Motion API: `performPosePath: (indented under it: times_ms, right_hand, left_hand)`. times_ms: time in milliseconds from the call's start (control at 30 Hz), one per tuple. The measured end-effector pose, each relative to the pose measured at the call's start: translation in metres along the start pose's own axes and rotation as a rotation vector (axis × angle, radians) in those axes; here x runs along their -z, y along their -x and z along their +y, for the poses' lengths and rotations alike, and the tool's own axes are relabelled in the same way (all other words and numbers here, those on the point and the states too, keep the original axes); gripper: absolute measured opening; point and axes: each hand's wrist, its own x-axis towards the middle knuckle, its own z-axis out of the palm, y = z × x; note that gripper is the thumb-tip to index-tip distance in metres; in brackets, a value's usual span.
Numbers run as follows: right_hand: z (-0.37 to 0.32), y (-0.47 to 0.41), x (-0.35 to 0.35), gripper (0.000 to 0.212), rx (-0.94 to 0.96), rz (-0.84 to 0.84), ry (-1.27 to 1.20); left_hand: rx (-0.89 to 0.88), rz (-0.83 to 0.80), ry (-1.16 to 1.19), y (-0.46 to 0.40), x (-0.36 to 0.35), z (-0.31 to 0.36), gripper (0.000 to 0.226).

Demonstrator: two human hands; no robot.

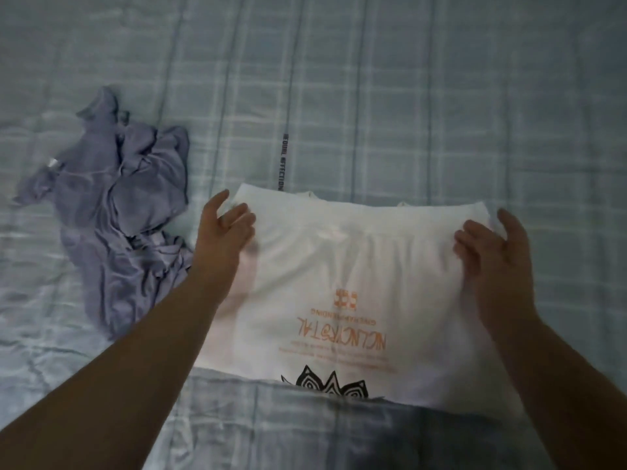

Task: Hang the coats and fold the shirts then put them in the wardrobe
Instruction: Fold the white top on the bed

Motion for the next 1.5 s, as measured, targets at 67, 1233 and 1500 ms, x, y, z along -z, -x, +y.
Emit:
performPosePath:
  times_ms: [67,1233,1500]
  right_hand:
    - [0.010,0.015,0.000,0.048,0.243,-0.095,0.498]
    - [0.042,-0.030,-0.027,0.064,0.490,-0.230,1.612]
    - [0.048,0.065,-0.005,0.058,0.555,-0.227,1.550]
  left_hand:
    - [-0.312,-0.103,-0.553,0.017,0.002,-0.015,0.052]
    - [-0.486,-0.337,-1.749,-0.046,-0.034,-0.036,0.058]
    - [-0.685,-0.427,-1.611,0.067,-0.031,-0.050,0.060]
